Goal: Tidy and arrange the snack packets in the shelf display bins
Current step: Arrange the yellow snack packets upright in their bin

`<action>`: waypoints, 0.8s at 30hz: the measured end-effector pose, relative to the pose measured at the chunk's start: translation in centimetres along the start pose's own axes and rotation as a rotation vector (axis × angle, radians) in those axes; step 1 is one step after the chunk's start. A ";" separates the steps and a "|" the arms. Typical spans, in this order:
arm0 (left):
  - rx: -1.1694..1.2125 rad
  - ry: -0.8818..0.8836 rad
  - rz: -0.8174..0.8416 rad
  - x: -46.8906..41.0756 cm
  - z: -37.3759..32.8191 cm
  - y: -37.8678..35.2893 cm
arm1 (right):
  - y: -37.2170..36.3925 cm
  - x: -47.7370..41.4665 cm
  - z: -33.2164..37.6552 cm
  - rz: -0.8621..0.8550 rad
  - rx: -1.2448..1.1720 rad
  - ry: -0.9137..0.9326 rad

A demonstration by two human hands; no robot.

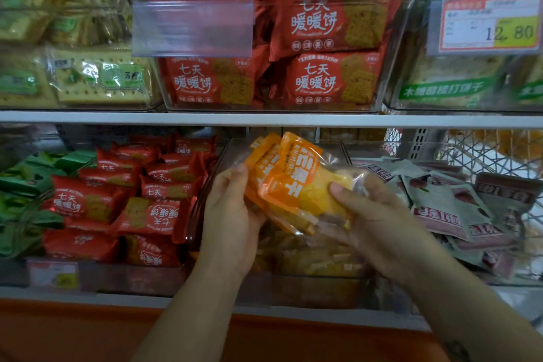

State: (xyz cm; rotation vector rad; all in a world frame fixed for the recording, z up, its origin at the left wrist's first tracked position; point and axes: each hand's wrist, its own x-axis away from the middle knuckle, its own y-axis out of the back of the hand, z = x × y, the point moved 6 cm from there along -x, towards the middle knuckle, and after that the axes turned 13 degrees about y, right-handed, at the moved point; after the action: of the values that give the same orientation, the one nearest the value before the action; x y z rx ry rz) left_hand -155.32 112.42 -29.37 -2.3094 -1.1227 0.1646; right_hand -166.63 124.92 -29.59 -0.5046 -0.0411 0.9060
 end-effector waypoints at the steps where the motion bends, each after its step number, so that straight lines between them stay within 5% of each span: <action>1: -0.033 0.012 0.024 -0.1 -0.2 0.1 | 0.4 -0.1 0.6 0.018 0.064 0.029; 6: -0.167 0.007 0.012 -0.2 -0.5 1.0 | 1.3 -0.1 1.1 0.098 0.256 0.063; 11: -0.280 -0.168 -0.071 -0.2 -2.5 2.1 | 1.4 -0.1 3.6 0.122 0.642 0.294; 18: -0.918 -0.415 0.169 2.0 -2.5 -1.1 | -2.4 1.1 4.9 0.365 0.981 0.450; 24: -1.151 -0.497 0.367 4.0 0.1 -3.0 | -4.1 1.9 5.0 0.555 1.162 0.557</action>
State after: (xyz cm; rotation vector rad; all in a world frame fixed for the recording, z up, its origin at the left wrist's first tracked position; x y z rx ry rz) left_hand -154.89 116.96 -27.31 -3.6564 -1.1625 0.2933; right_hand -163.63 126.29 -23.76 0.3677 1.1203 1.1216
